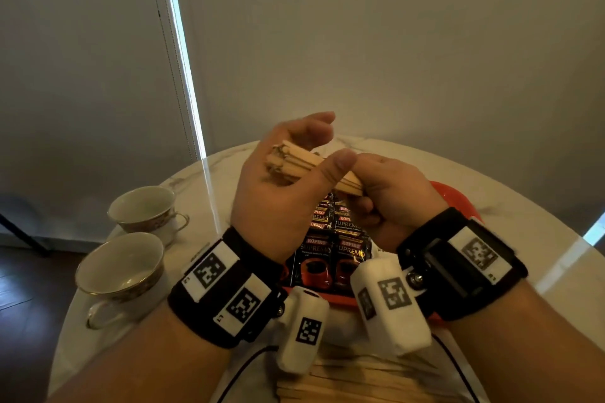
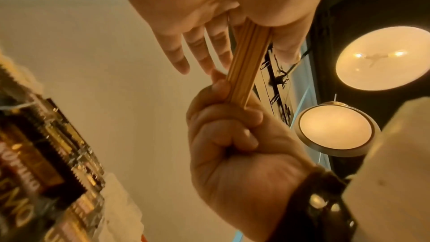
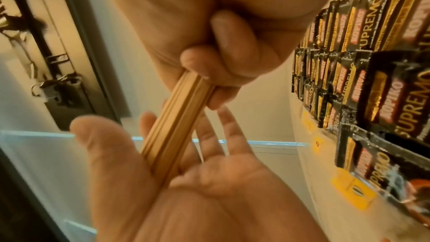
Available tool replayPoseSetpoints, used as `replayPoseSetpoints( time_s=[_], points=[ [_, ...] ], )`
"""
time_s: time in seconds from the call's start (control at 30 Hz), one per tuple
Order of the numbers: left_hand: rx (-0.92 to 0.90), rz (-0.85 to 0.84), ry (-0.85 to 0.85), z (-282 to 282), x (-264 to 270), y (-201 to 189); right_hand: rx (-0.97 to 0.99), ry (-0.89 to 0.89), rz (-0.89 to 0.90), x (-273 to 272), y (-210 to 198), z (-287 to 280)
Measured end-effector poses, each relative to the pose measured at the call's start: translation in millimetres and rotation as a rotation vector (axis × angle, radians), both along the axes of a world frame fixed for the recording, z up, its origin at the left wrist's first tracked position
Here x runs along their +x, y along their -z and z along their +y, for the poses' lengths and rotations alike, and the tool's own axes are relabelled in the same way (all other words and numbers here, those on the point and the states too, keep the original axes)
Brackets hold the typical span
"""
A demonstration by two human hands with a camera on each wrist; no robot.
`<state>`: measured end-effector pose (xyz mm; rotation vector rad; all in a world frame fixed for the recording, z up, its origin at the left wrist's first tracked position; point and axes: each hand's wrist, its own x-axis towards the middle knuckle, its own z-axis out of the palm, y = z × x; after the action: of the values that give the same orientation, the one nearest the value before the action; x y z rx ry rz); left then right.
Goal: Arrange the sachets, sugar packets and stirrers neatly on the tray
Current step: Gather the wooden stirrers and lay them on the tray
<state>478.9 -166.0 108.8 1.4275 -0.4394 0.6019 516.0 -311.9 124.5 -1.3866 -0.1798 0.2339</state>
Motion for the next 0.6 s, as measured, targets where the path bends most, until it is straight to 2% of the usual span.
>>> replayPoseSetpoints(
  time_s=[0.13,0.27,0.4,0.47,0.6],
  points=[
    [0.004,-0.079,-0.079,2.0,-1.4,-2.0,-0.025,0.070,0.058,7.7,-1.6,-9.4],
    [0.380,-0.125,-0.314,5.3,4.4,3.1,-0.220,0.079,-0.019,5.6,-7.8,-10.3],
    [0.388,-0.081,-0.384,11.2,6.4,3.6,-0.217,0.053,-0.023,2.4,-10.7,-8.9],
    [0.282,-0.080,-0.295,11.2,4.9,0.6,-0.199,0.049,-0.050,1.7,-9.3,-5.8],
    [-0.296,-0.054,0.254,7.3,1.4,-11.2,-0.087,-0.021,0.039,-3.4,-11.3,-1.9]
  ],
)
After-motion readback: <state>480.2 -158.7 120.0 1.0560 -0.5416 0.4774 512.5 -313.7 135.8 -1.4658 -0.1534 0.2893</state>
